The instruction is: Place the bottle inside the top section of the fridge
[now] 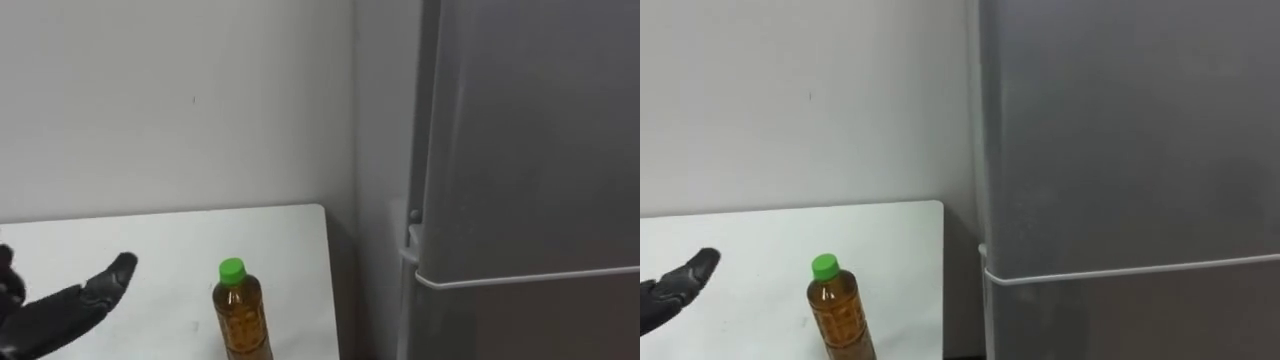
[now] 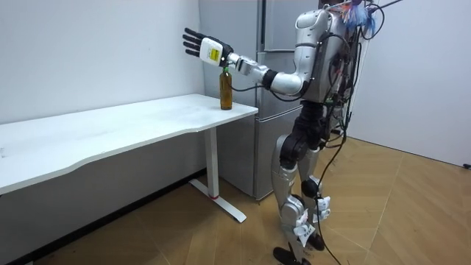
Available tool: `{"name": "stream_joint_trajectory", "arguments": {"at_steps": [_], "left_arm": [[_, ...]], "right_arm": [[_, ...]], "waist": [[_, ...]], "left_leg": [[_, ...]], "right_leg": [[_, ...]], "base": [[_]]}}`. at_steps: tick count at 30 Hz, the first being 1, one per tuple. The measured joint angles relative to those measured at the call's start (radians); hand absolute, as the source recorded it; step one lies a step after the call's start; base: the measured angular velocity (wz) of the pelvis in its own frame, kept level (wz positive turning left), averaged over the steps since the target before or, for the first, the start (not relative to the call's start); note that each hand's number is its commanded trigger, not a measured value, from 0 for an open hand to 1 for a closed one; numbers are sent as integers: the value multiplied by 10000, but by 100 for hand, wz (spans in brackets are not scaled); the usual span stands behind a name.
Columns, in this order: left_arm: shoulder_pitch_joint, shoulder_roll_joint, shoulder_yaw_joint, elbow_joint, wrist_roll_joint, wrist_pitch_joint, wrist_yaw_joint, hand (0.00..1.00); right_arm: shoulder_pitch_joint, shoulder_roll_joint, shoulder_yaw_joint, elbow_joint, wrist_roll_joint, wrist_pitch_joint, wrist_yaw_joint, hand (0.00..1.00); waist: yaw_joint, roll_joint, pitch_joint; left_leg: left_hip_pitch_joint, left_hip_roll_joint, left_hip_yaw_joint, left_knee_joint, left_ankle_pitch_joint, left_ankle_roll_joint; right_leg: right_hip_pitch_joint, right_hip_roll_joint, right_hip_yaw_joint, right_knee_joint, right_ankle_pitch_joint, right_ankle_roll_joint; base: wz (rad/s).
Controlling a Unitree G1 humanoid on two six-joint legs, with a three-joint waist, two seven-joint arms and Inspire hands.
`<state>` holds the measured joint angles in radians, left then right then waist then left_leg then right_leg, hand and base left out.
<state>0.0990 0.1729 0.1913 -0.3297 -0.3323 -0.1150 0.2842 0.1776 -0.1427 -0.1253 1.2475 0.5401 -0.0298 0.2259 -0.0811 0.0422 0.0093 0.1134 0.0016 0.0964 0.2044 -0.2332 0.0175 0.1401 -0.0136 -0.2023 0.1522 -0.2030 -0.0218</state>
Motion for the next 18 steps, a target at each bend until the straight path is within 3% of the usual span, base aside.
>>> {"name": "stream_joint_trajectory", "arguments": {"at_steps": [11, 18], "left_arm": [[-927, -69, -1224, -889, -107, 661, -1894, 0], [-1798, -75, -1874, -1035, -145, 679, -2647, 0]], "right_arm": [[-286, -23, 273, 62, 43, 81, 151, 0], [-408, -103, 589, 75, 49, 66, 156, 0]], "waist": [[-389, 3, 1], [-544, 53, -18]], "left_leg": [[-78, 14, 100, -12, 1, -1], [-57, 4, 136, -11, 0, -1]], "right_leg": [[-107, 0, 77, 2, 0, -1], [-36, -1, 102, -2, 0, -1]], "base": [[-1], [-1]]}}
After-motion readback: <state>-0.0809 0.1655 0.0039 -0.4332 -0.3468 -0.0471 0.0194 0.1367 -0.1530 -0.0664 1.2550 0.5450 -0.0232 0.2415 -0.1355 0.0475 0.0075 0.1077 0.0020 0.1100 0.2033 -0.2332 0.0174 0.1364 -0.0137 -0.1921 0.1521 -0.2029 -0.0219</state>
